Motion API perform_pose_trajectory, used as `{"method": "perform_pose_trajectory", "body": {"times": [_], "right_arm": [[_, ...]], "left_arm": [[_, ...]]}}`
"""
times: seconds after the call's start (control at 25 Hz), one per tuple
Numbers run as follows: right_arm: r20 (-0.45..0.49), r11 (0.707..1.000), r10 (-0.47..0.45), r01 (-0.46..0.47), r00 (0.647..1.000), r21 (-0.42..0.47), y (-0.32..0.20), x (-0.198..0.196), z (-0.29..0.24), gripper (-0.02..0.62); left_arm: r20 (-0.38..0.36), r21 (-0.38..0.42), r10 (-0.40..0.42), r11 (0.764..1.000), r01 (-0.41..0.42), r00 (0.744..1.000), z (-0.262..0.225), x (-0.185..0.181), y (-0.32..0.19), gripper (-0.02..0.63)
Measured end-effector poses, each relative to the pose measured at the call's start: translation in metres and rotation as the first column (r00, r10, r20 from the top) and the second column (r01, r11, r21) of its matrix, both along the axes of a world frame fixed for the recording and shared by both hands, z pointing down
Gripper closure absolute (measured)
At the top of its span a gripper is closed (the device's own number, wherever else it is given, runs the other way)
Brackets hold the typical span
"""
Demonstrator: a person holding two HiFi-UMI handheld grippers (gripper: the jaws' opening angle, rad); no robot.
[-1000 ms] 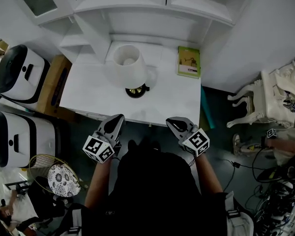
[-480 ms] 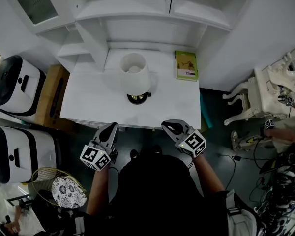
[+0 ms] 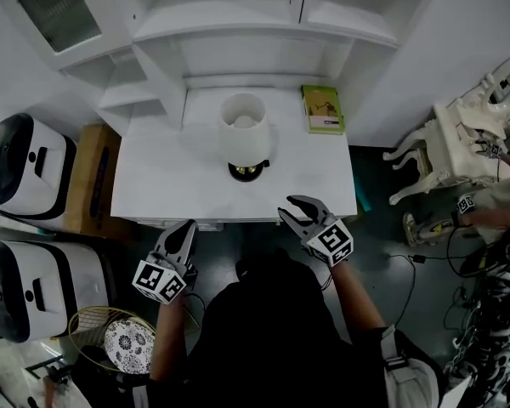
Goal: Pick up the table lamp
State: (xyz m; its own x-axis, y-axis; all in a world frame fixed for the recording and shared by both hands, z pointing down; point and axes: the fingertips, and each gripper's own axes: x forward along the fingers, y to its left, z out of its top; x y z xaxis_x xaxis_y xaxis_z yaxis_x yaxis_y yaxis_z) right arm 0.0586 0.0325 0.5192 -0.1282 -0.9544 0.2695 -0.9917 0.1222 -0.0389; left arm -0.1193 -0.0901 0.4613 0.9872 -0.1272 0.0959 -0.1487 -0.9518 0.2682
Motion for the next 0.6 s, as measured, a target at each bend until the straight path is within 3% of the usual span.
{"method": "perform_pose_trajectory", "body": {"times": [0.24,0.6], "right_arm": [[-0.017,0.999,0.052,-0.052,0.999,0.0,-0.011,0.005,0.015,0.442],[-0.019,1.0,0.007,-0.007,1.0,-0.016,-0.027,0.028,0.027,0.38]], "left_arm": [[0.02,-0.006,-0.029,1.0,0.029,0.999,-0.002,-0.02,-0.008,0.595],[0.033,-0.01,-0.095,0.995,0.095,0.995,-0.002,-0.016,-0.014,0.595]]}}
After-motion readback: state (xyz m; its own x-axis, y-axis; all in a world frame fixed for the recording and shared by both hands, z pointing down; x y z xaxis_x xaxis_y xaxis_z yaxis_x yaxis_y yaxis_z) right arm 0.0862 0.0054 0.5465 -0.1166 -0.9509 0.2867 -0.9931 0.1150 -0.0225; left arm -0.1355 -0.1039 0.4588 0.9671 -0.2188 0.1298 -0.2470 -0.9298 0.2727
